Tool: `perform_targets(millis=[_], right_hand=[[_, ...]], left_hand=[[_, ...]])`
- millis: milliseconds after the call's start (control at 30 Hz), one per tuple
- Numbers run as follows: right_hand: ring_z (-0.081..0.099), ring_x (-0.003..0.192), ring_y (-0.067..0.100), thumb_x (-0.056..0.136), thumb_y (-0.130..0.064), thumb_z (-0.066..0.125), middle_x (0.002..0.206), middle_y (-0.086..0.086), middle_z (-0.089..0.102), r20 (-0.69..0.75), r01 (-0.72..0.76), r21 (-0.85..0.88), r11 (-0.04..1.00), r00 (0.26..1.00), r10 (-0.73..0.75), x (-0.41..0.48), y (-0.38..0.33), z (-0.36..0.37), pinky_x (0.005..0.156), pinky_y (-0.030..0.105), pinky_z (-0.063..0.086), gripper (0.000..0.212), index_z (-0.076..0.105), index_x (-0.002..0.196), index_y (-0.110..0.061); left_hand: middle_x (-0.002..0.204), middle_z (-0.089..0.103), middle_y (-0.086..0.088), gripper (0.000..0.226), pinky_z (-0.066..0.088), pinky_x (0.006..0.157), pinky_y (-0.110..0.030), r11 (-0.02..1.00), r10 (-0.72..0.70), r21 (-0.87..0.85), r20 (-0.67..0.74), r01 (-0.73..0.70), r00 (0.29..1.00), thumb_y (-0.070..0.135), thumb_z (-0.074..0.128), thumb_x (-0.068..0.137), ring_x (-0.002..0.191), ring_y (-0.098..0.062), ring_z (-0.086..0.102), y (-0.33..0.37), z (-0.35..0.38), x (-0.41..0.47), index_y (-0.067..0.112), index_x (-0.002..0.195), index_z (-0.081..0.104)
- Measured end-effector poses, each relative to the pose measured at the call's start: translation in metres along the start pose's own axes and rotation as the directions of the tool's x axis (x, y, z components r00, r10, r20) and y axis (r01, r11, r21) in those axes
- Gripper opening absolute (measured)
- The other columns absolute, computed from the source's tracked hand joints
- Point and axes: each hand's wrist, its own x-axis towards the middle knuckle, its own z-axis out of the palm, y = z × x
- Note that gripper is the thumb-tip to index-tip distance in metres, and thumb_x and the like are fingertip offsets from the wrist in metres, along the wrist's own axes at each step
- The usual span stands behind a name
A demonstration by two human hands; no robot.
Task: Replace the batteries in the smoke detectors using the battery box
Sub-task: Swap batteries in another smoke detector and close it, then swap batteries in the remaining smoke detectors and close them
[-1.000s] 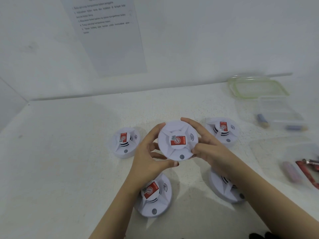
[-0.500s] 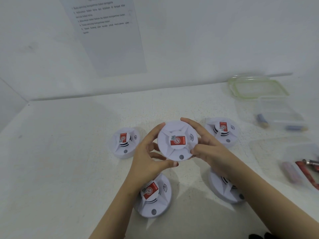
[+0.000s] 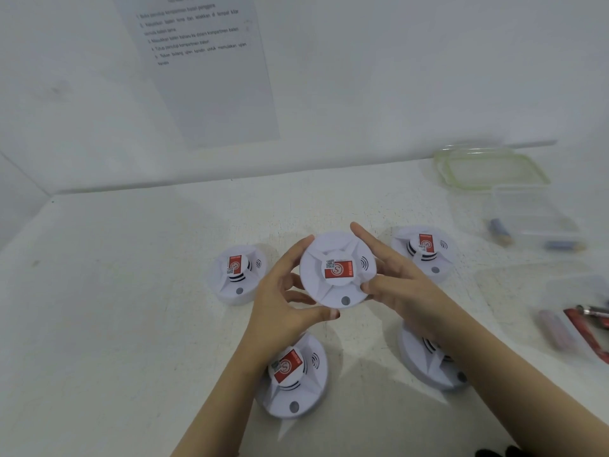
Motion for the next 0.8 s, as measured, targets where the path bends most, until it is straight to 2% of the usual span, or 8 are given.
perform_targets(millis=[167, 300, 367, 467, 533, 600, 667, 800], right_hand=[[0.059, 0.115, 0.019, 0.072, -0.006, 0.057, 0.132, -0.007, 0.058, -0.039, -0.007, 0.022, 1.0, 0.999, 0.008, 0.001, 0.001, 0.001, 0.093, 0.043, 0.051, 0.076, 0.037, 0.135, -0.044], [0.058, 0.116, 0.012, 0.074, -0.006, 0.06, 0.134, -0.012, 0.056, -0.071, -0.008, -0.017, 1.0, 0.997, 0.006, -0.001, -0.001, 0.002, 0.087, 0.037, 0.054, 0.074, 0.039, 0.137, -0.037], [0.059, 0.115, 0.01, 0.079, -0.001, 0.063, 0.132, -0.012, 0.057, -0.089, -0.022, -0.058, 0.998, 0.996, 0.017, -0.002, -0.003, 0.003, 0.085, 0.033, 0.055, 0.073, 0.039, 0.141, -0.03], [0.062, 0.108, 0.007, 0.084, 0.005, 0.063, 0.13, -0.012, 0.057, -0.112, -0.06, -0.183, 0.981, 0.993, 0.04, 0.001, -0.011, 0.002, 0.084, 0.023, 0.054, 0.069, 0.039, 0.142, -0.024], [0.062, 0.105, 0.004, 0.083, 0.001, 0.065, 0.129, -0.012, 0.057, -0.134, -0.085, -0.31, 0.947, 0.99, 0.044, 0.008, -0.017, 0.0, 0.087, 0.019, 0.051, 0.066, 0.041, 0.141, -0.021], [0.059, 0.11, 0.005, 0.083, -0.001, 0.066, 0.128, -0.01, 0.058, -0.142, -0.104, -0.406, 0.908, 0.989, 0.05, 0.017, -0.019, -0.003, 0.094, 0.023, 0.048, 0.064, 0.043, 0.141, -0.017], [0.06, 0.11, 0.008, 0.084, -0.003, 0.064, 0.122, -0.008, 0.064, -0.129, -0.113, -0.48, 0.87, 0.99, 0.057, 0.025, -0.016, -0.007, 0.098, 0.029, 0.046, 0.054, 0.05, 0.136, -0.015], [0.064, 0.101, 0.013, 0.085, -0.011, 0.061, 0.102, -0.004, 0.07, -0.172, -0.162, -0.627, 0.762, 0.983, 0.067, 0.034, -0.004, -0.01, 0.097, 0.04, 0.047, 0.025, 0.063, 0.109, -0.015]], left_hand=[[0.124, 0.063, 0.011, 0.094, 0.057, 0.069, -0.025, 1.0, 0.002, -0.009, -0.006, -0.002, 1.0, -0.006, 0.087, 0.058, 0.104, -0.012, 0.065, -0.002, 0.0, 0.001, 0.028, 0.136, 0.047], [0.126, 0.062, 0.007, 0.093, 0.057, 0.07, -0.024, 1.0, 0.01, 0.013, 0.012, -0.01, 1.0, -0.006, 0.086, 0.06, 0.104, -0.012, 0.064, -0.001, -0.002, 0.002, 0.026, 0.138, 0.046], [0.124, 0.062, 0.013, 0.091, 0.054, 0.072, -0.018, 0.998, 0.013, 0.059, 0.017, -0.014, 1.0, -0.004, 0.087, 0.06, 0.105, -0.005, 0.062, 0.0, -0.004, 0.004, 0.03, 0.135, 0.046], [0.119, 0.06, 0.028, 0.09, 0.047, 0.082, -0.01, 0.985, 0.016, 0.171, 0.022, -0.02, 1.0, 0.004, 0.089, 0.059, 0.108, 0.007, 0.056, 0.0, -0.009, 0.009, 0.039, 0.128, 0.045], [0.125, 0.057, 0.024, 0.092, 0.041, 0.094, -0.015, 0.967, 0.006, 0.256, 0.025, -0.012, 1.0, 0.017, 0.092, 0.056, 0.117, 0.003, 0.051, -0.002, -0.011, 0.016, 0.04, 0.131, 0.043], [0.135, 0.052, 0.014, 0.096, 0.032, 0.099, -0.022, 0.932, -0.009, 0.363, 0.017, 0.002, 1.0, 0.024, 0.091, 0.056, 0.125, -0.006, 0.043, -0.002, -0.011, 0.023, 0.037, 0.136, 0.04], [0.139, 0.048, 0.008, 0.099, 0.026, 0.1, -0.02, 0.887, -0.001, 0.462, 0.008, -0.002, 1.0, 0.025, 0.091, 0.057, 0.129, -0.009, 0.037, -0.002, -0.009, 0.029, 0.028, 0.141, 0.039], [0.144, 0.045, 0.002, 0.1, 0.025, 0.106, -0.022, 0.811, 0.012, 0.584, 0.051, -0.04, 0.999, 0.032, 0.09, 0.058, 0.135, -0.013, 0.034, -0.002, -0.007, 0.04, 0.019, 0.144, 0.04]])
